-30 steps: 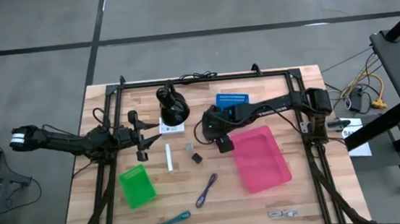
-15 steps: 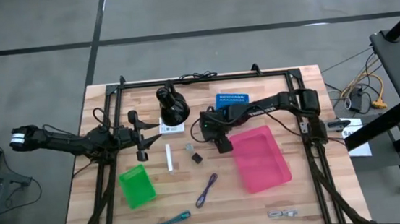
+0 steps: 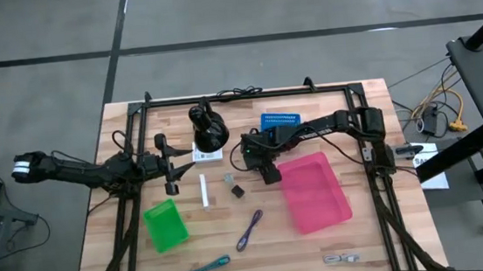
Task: Pick and place items into bin
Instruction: Put the black charger cable into the pink bin
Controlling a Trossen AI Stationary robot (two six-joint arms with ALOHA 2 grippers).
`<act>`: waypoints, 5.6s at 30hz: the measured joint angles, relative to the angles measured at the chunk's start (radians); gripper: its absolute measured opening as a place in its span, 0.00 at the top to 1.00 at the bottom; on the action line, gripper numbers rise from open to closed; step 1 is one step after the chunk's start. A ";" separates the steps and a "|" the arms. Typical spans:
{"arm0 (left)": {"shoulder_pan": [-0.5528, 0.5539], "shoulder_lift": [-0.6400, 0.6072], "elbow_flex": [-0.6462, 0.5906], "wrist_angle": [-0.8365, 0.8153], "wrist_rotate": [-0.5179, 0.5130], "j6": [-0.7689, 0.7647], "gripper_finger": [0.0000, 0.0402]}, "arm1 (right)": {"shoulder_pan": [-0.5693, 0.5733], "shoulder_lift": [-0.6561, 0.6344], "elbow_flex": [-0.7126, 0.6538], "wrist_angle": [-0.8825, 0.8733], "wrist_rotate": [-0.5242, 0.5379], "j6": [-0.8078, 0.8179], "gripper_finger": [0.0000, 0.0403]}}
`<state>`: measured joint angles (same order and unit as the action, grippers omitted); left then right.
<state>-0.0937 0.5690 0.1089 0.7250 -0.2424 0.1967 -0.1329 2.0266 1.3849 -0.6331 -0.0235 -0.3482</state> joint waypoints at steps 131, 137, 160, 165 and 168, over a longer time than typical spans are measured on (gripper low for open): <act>0.000 0.000 0.000 -0.001 0.000 -0.001 0.61 | 0.013 -0.245 -0.001 -0.045 -0.002 0.034 0.98; 0.000 0.000 0.000 -0.001 0.000 0.000 0.61 | 0.015 -0.265 -0.001 -0.050 -0.002 0.034 0.98; 0.000 0.000 0.000 -0.001 0.000 0.000 0.61 | 0.019 -0.352 -0.001 -0.076 -0.002 0.034 0.98; 0.000 0.000 0.000 -0.001 0.000 0.000 0.61 | 0.024 -0.382 -0.001 -0.098 -0.001 0.034 0.98; 0.000 0.000 0.000 -0.001 0.000 0.000 0.61 | 0.026 -0.403 -0.001 -0.096 -0.002 0.053 0.98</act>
<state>-0.0934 0.5691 0.1089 0.7242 -0.2424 0.1963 -0.1066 1.6232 1.3838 -0.7295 -0.0250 -0.2950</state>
